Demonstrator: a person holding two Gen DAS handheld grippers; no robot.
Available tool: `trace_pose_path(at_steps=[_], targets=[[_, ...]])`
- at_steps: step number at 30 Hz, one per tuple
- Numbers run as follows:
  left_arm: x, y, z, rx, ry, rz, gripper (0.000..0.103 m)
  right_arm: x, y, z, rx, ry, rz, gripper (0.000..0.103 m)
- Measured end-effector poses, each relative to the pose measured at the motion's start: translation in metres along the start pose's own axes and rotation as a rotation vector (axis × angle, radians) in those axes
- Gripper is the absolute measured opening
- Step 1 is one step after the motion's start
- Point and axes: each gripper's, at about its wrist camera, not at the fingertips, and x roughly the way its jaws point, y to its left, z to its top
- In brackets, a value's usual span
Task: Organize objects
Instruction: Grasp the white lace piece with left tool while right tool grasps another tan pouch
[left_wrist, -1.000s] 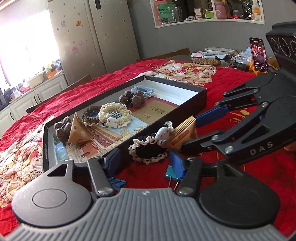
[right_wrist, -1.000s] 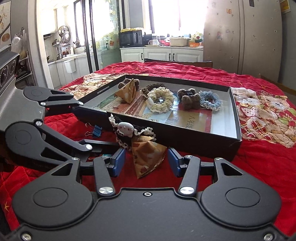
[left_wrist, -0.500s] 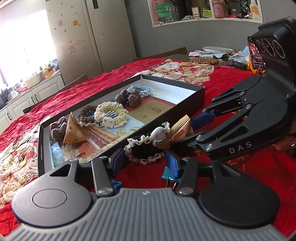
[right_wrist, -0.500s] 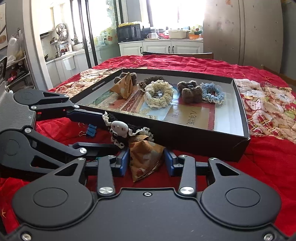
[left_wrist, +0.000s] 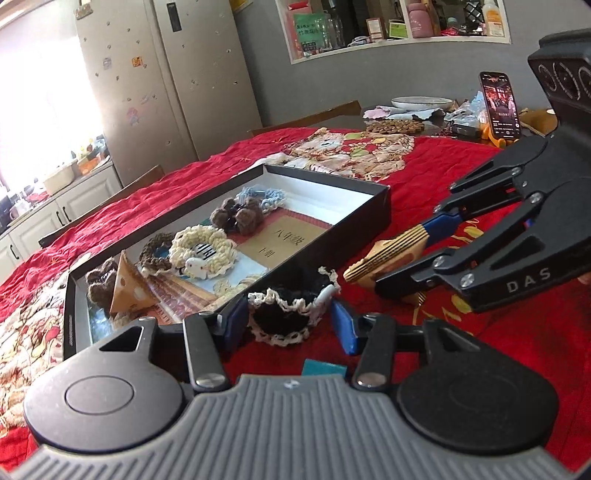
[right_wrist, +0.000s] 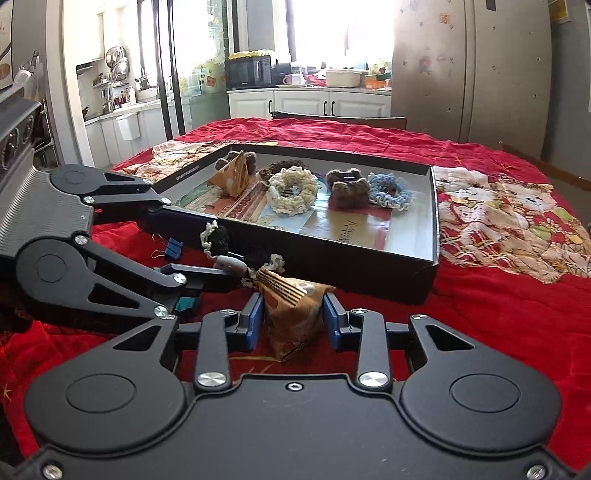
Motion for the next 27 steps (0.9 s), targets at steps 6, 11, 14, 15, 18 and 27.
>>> trace_pose_path(at_steps=[6, 11, 14, 15, 18, 27], targets=[[0.009, -0.007, 0.002, 0.022, 0.019, -0.014, 0.037, -0.007, -0.003, -0.001, 0.009, -0.014, 0.004, 0.033], [0.014, -0.009, 0.004, 0.007, 0.033, -0.019, 0.014, -0.009, -0.002, -0.001, 0.010, -0.020, 0.006, 0.031], [0.011, -0.009, 0.004, 0.002, 0.025, -0.025, 0.013, -0.011, -0.002, 0.000, 0.009, -0.025, 0.010, 0.031], [0.009, -0.008, 0.005, 0.003, 0.021, -0.024, 0.013, -0.012, -0.001, 0.000, 0.006, -0.027, 0.011, 0.031], [0.007, -0.008, 0.005, -0.001, 0.016, -0.024, 0.012, -0.014, 0.000, 0.001, 0.001, -0.033, 0.015, 0.031], [0.000, -0.007, 0.008, -0.017, -0.013, -0.026, 0.011, -0.025, -0.001, 0.005, 0.002, -0.063, 0.006, 0.030]])
